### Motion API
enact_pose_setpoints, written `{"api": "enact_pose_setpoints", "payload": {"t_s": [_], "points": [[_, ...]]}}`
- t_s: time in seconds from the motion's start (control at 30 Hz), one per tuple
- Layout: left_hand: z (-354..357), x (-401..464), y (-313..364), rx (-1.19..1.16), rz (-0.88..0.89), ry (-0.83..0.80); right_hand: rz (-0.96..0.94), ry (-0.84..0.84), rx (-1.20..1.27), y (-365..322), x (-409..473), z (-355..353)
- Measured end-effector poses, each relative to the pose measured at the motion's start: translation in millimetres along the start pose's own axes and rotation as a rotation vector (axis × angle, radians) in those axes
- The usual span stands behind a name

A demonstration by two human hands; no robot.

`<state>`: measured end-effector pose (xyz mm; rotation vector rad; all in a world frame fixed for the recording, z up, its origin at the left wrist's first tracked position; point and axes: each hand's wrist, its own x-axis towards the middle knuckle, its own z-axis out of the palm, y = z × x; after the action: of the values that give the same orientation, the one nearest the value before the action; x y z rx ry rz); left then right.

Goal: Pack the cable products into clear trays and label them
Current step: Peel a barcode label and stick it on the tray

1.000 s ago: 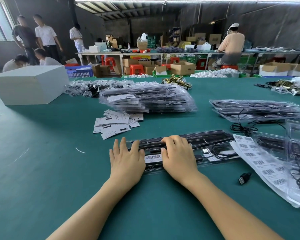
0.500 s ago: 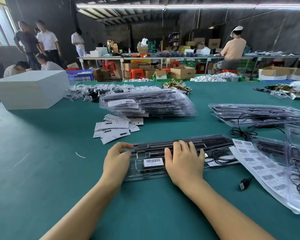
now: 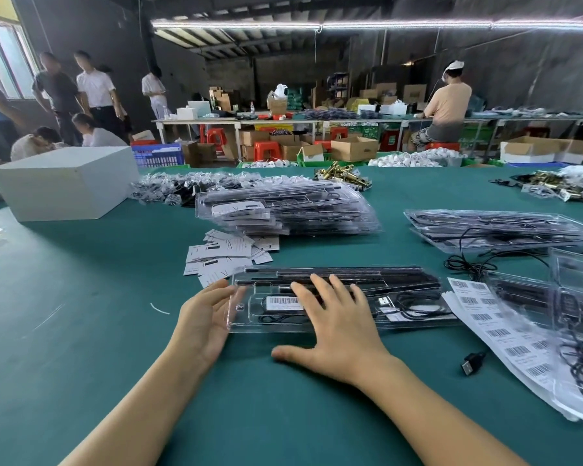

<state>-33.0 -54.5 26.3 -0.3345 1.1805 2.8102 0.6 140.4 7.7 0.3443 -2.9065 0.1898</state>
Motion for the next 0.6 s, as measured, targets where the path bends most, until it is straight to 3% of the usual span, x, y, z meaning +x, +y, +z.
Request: {"api": "enact_pose_setpoints", "payload": {"t_s": [0.07, 0.23, 0.37, 0.5, 0.6], "points": [[0.3, -1.2, -1.3, -0.001, -0.009, -0.039, -0.032, 0.105, -0.003, -0.6, -1.4, 1.2], [2.7, -5.1, 2.3, -0.202, 0.013, -0.205, 0.064, 0.669, -0.011, 8.7, -0.4, -2.5], [5.2, -8.6, -7.9, -0.222, -0.064, -0.309, 0.022, 0.822, 0.067, 13.6, 2.5, -16.8], [5.0, -6.0, -12.9, -0.121, -0.113, -0.292, -0.057, 1.017, 0.397, 27.0, 8.2, -56.2], [4.1, -4.5, -14.4, -0.098, -0.13, -0.29, 0.072, 1.158, 0.748, 36.3, 7.6, -86.9]]}}
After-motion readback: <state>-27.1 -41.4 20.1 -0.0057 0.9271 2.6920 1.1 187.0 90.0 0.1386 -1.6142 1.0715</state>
